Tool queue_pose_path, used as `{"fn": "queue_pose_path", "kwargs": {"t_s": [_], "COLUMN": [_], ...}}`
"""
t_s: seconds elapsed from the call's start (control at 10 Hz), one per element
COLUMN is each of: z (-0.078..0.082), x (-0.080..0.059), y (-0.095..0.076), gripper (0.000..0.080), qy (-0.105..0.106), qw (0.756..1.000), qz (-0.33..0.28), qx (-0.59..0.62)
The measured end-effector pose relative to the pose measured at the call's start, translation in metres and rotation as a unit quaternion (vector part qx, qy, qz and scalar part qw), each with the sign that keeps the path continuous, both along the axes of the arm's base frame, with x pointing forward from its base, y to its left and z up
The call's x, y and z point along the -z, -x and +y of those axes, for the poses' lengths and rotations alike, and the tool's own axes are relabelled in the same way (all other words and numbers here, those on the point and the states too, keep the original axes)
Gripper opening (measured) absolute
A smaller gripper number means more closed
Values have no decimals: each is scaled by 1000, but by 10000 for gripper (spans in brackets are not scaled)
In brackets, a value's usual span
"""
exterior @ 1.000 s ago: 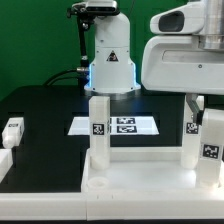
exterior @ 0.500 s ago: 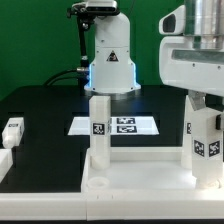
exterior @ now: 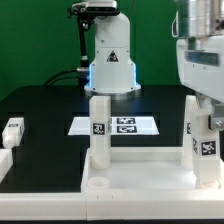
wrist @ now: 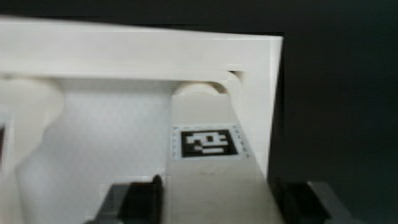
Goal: Assemble desk
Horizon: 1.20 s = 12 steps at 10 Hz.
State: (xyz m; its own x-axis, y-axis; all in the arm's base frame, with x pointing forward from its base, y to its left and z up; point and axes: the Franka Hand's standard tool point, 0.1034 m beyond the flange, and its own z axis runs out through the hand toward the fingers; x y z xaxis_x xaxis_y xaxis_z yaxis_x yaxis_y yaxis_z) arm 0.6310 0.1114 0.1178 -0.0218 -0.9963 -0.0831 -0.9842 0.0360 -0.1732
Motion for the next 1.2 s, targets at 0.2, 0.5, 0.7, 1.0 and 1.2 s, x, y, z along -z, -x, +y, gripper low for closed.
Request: {"fn": "queue_pose_path", "kwargs": {"t_s": [0.2, 0.5, 0.7, 1.0, 1.2], "z": [1, 2, 2, -7, -6], "x": [0, -5, -4, -2, 0], "y": [1, 0, 0, -2, -4], "gripper": [394, 636, 647, 649, 649], "qy": [7, 47, 53, 93, 122], "qw": [999, 955, 943, 851, 772], "qz": [3, 6, 2, -13, -12], "qx": [-35, -294, -328, -516, -624]}}
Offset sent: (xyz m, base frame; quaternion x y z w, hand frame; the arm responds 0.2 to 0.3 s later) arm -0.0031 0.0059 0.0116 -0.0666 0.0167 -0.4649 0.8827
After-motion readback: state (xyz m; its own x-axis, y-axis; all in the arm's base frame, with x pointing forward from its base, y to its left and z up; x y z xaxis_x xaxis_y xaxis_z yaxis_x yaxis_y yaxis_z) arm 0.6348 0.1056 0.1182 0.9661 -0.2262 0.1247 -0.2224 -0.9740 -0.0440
